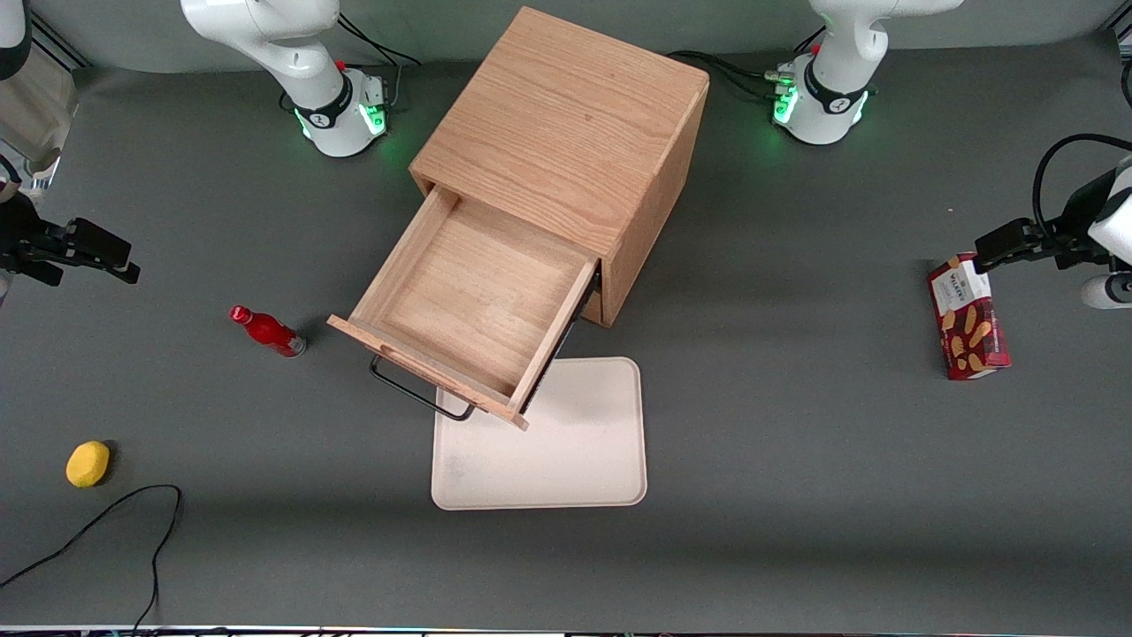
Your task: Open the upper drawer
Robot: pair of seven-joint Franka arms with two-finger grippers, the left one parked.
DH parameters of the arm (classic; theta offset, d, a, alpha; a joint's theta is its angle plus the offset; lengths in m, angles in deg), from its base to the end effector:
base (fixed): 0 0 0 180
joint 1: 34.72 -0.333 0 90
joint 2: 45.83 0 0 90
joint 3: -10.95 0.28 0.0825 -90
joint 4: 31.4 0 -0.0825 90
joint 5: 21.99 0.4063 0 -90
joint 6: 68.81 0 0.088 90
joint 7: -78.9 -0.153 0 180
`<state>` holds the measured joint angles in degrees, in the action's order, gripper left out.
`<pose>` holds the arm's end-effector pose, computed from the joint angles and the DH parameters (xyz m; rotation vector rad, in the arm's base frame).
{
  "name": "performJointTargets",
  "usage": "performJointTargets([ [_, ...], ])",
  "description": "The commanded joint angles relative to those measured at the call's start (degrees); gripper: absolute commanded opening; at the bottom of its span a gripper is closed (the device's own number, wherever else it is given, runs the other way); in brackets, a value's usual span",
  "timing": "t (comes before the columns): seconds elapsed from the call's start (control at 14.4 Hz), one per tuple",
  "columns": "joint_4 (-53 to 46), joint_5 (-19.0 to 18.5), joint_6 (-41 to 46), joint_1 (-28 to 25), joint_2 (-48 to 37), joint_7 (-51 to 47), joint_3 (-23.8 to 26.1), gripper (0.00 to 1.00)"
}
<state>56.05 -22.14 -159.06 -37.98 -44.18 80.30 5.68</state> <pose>0.5862 -0.0204 0.5482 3.1355 -0.0166 0.0314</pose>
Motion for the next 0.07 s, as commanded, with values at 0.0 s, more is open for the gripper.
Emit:
performJointTargets([
  [0.0, -0.9, 0.7, 1.7, -0.3, -0.2, -0.8, 0.0, 1.0],
])
